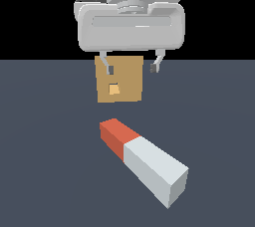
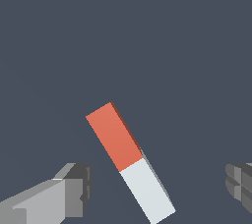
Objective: Insert the peg into the horizontal hole in a box.
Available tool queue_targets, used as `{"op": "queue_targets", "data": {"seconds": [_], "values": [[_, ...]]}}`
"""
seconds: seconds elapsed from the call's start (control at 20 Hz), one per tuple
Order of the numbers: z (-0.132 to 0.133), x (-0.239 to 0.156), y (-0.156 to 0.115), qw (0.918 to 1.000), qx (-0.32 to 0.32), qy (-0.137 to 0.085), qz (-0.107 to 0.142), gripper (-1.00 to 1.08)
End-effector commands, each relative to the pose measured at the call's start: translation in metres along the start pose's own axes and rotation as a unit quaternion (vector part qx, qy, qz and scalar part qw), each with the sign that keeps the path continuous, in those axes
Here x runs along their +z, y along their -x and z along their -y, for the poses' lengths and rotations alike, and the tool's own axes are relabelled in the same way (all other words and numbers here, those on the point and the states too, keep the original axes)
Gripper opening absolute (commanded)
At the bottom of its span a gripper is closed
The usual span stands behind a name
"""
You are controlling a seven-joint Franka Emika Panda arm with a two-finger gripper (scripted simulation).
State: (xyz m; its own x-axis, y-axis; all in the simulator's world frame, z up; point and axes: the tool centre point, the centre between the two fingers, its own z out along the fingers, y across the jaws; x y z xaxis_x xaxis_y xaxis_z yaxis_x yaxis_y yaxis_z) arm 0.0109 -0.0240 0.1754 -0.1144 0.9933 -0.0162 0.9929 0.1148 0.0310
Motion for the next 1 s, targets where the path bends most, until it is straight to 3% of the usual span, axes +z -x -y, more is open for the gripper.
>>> {"op": "queue_targets", "data": {"seconds": [0.0,0.45,0.95], "values": [[0.001,0.008,0.008,0.9998,-0.02,-0.001,-0.001,1.0],[0.002,0.042,0.042,0.9942,-0.107,-0.005,-0.005,1.0],[-0.005,0.08,0.08,0.9789,-0.204,-0.009,-0.01,1.0]]}}
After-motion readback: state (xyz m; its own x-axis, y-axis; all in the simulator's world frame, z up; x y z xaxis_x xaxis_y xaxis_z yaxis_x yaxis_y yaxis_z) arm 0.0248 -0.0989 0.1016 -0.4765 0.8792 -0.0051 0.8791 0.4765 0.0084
